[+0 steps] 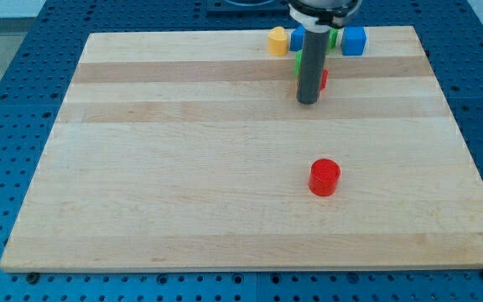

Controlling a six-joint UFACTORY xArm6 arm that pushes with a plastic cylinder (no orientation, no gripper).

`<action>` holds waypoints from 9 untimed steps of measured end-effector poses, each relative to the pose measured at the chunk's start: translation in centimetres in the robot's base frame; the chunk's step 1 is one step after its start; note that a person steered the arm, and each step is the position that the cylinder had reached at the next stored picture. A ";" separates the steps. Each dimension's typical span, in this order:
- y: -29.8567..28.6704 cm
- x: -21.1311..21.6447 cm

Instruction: Slide the red circle to red star

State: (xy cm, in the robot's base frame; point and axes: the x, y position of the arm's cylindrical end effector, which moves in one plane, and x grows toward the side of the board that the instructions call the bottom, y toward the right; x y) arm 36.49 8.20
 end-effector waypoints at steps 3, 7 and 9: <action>-10.8 -0.1; 5.5 18.0; -2.4 17.4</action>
State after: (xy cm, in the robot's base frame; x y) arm 53.87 5.81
